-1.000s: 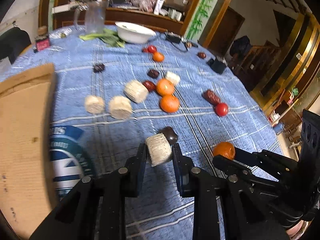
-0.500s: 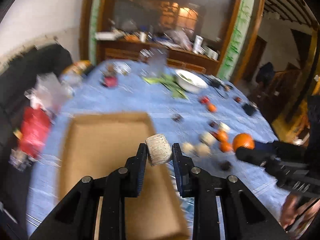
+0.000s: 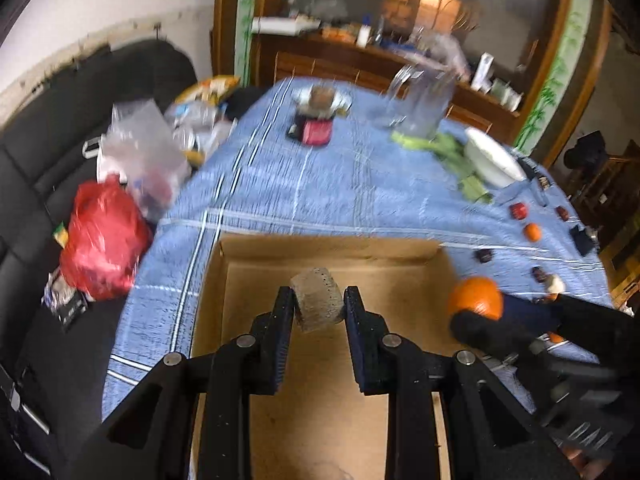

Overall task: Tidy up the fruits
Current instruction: 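Carry the orange and white piece into the cardboard box and open both tools, then move both open tools back over the remaining fruit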

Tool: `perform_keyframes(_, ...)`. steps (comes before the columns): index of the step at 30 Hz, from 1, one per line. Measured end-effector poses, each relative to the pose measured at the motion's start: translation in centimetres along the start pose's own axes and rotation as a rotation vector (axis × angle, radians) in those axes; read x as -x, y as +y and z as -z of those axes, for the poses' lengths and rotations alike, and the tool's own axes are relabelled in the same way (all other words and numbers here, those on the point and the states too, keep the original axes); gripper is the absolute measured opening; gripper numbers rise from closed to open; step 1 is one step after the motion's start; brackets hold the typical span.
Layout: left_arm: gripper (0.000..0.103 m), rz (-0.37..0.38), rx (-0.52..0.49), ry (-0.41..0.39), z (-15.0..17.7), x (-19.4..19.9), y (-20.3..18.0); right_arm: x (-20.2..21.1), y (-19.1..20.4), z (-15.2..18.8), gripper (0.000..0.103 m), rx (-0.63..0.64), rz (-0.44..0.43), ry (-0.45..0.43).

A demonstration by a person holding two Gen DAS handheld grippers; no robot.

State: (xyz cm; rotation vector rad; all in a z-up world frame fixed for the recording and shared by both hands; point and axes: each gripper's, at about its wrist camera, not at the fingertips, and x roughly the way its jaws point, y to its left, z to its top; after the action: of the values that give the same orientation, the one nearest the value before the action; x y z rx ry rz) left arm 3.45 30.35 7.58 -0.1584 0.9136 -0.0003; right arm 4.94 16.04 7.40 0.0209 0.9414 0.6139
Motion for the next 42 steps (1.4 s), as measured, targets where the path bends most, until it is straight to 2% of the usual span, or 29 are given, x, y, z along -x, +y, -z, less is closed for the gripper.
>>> perform_keyframes(5,0.025,-0.03,0.026,0.084,0.1,-3.4,1.2,-4.8,0.0,0.6,0.036,0.017,0.027,0.094)
perform_keyframes(10,0.025,-0.021,0.035,0.133,0.6,-5.0,1.6,-7.1,0.0,0.7,0.036,0.028,0.057,0.151)
perform_keyframes(20,0.026,-0.028,0.035,0.142,0.7,-5.5,1.7,-7.6,0.1,0.5,0.037,0.037,0.064,0.172)
perform_keyframes(23,0.029,-0.015,0.046,0.143,0.7,-5.7,1.8,-7.7,0.2,0.5,0.037,0.044,0.071,0.172)
perform_keyframes(24,0.034,-0.012,0.054,0.143,0.5,-5.6,1.8,-7.7,0.3,0.4,0.037,0.046,0.073,0.172)
perform_keyframes(26,0.035,0.003,0.071,0.146,0.4,-5.4,1.9,-7.7,0.3,0.4,0.04,0.048,0.077,0.17)
perform_keyframes(28,0.039,0.008,0.09,0.146,0.3,-4.9,2.2,-7.2,0.3,0.4,0.049,0.053,0.082,0.15)
perform_keyframes(30,0.043,0.002,0.101,0.128,0.2,-4.0,2.4,-6.3,0.6,0.5,0.053,0.069,0.087,0.125)
perform_keyframes(35,0.053,0.0,0.146,0.088,0.1,-1.2,3.1,-3.4,1.3,0.9,0.053,0.096,0.082,0.073)
perform_keyframes(39,0.06,0.013,0.168,0.035,0.9,2.2,3.0,0.2,0.2,2.0,0.053,0.052,0.055,0.021)
perform_keyframes(42,0.064,0.034,0.158,-0.008,2.1,4.8,1.7,3.1,-1.2,3.3,0.061,-0.007,0.036,-0.019)
